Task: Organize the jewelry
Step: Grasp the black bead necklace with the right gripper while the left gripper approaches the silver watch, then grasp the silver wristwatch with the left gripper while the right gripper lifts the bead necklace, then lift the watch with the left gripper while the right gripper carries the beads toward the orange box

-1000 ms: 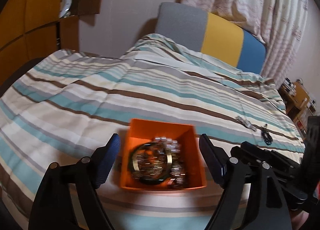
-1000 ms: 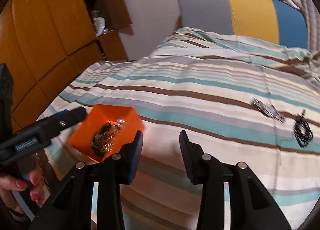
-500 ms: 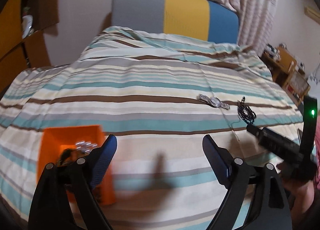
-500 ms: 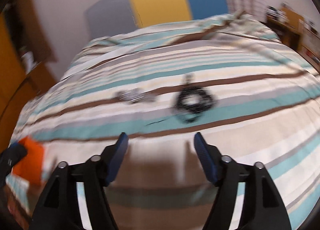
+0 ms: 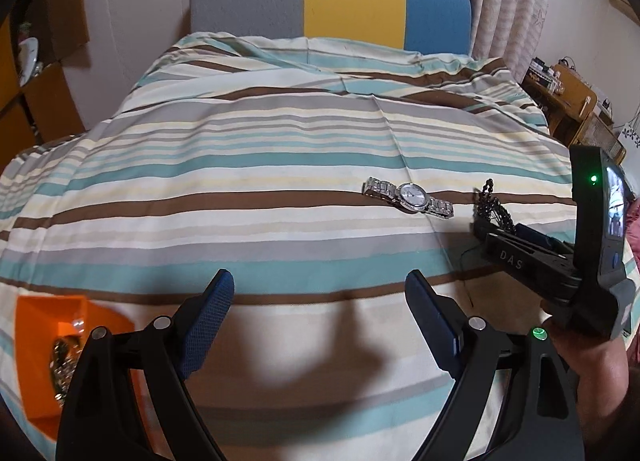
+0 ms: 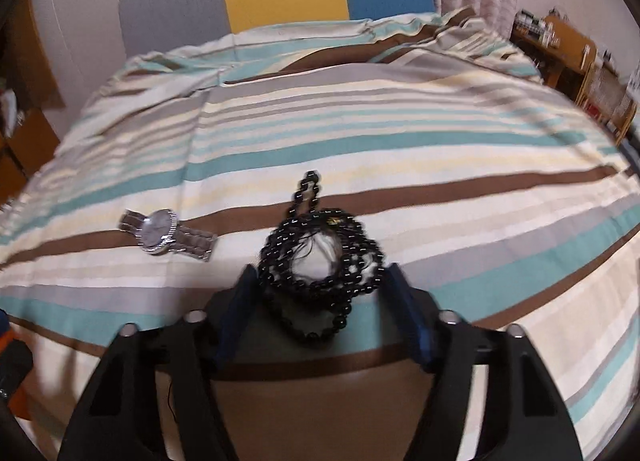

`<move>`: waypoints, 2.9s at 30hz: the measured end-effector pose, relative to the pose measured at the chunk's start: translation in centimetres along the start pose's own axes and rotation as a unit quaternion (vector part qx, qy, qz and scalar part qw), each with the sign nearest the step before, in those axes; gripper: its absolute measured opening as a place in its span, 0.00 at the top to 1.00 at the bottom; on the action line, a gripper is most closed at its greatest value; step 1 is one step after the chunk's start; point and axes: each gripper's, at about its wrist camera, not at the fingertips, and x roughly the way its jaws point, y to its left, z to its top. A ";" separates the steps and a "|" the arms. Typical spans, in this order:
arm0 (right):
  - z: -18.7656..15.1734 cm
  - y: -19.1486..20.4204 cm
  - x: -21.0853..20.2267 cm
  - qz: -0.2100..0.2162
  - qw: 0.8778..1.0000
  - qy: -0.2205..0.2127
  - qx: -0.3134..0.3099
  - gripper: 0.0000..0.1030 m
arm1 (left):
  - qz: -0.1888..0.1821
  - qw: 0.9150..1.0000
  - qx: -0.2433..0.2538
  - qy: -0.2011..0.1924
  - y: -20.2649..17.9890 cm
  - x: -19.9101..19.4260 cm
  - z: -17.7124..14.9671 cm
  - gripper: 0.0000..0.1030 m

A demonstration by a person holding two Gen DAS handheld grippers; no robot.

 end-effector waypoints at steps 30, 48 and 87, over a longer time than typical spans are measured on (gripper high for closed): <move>-1.8 -5.8 -2.0 0.074 0.994 -0.033 0.073 0.76 | -0.002 0.999 -0.023 0.046 -8.0 10.8 6.3 0.56; -1.8 -6.0 -1.9 0.080 0.993 -0.035 0.077 0.76 | 0.016 0.999 -0.001 0.043 -8.5 10.5 5.7 0.48; -2.5 -5.9 -5.2 0.141 0.984 -0.068 0.090 0.82 | -0.054 0.998 -0.007 -0.020 -4.2 4.8 3.3 0.68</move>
